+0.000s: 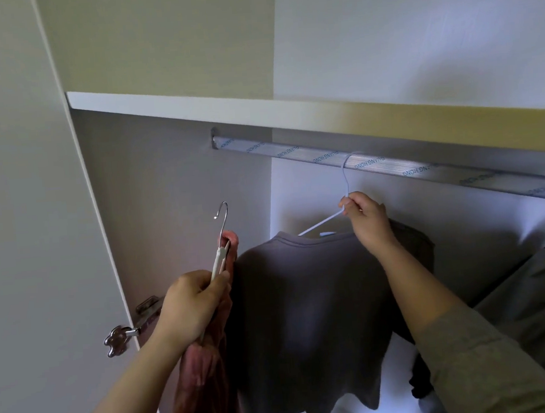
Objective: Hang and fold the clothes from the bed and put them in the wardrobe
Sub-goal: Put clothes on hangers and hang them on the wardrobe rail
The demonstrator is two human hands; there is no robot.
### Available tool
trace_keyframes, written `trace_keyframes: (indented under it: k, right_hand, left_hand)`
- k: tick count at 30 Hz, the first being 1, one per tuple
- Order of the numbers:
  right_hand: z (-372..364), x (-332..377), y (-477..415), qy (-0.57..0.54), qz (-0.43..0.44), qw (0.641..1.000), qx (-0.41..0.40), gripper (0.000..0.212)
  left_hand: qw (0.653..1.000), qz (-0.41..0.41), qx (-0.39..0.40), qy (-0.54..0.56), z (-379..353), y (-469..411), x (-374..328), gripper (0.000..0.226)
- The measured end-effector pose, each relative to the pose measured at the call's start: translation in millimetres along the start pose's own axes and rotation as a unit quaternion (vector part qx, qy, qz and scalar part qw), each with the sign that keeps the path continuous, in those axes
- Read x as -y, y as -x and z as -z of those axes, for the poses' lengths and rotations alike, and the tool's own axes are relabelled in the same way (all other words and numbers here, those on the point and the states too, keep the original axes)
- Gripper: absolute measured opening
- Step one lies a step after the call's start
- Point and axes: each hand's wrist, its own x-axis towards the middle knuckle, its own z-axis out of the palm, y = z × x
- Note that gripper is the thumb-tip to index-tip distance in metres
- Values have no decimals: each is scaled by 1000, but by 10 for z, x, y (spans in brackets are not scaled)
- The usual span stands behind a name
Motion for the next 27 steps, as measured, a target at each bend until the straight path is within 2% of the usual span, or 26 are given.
trace_keyframes:
  k: [3, 7, 9, 11, 13, 17, 22, 24, 27]
  right_hand:
    - [5, -23, 158, 27, 5, 999, -33, 19]
    - [-23, 5, 493, 61, -35, 988, -138, 39]
    - [-112, 61, 690, 40, -72, 983, -162, 30]
    - [-220, 135, 831, -14, -133, 985, -114, 17]
    - [-308, 200, 876, -41, -171, 983, -59, 20]
    - [-425, 350, 742, -77, -192, 977, -53, 24]
    - [-494, 474, 569, -248, -290, 924, -30, 11]
    - [-551, 464, 587, -238, -297, 923, -55, 15]
    - [-609, 454, 674, -149, -268, 946, -102, 21]
  left_hand:
    - [1000, 5, 14, -7, -6, 23, 1, 43]
    - [1000, 7, 30, -4, -4, 65, 10, 43]
    - [999, 4, 34, -6, 0, 91, 35, 44]
    - [999, 0, 39, -10, 5, 104, 66, 45]
    - [999, -2, 49, -12, 18, 95, 92, 46]
    - [998, 2, 56, -18, 72, 40, 156, 45]
    - [997, -12, 70, -24, 154, -98, 176, 49]
    - [997, -14, 79, -14, 205, -142, 210, 49]
    - [996, -12, 93, 2, 291, -217, 260, 46]
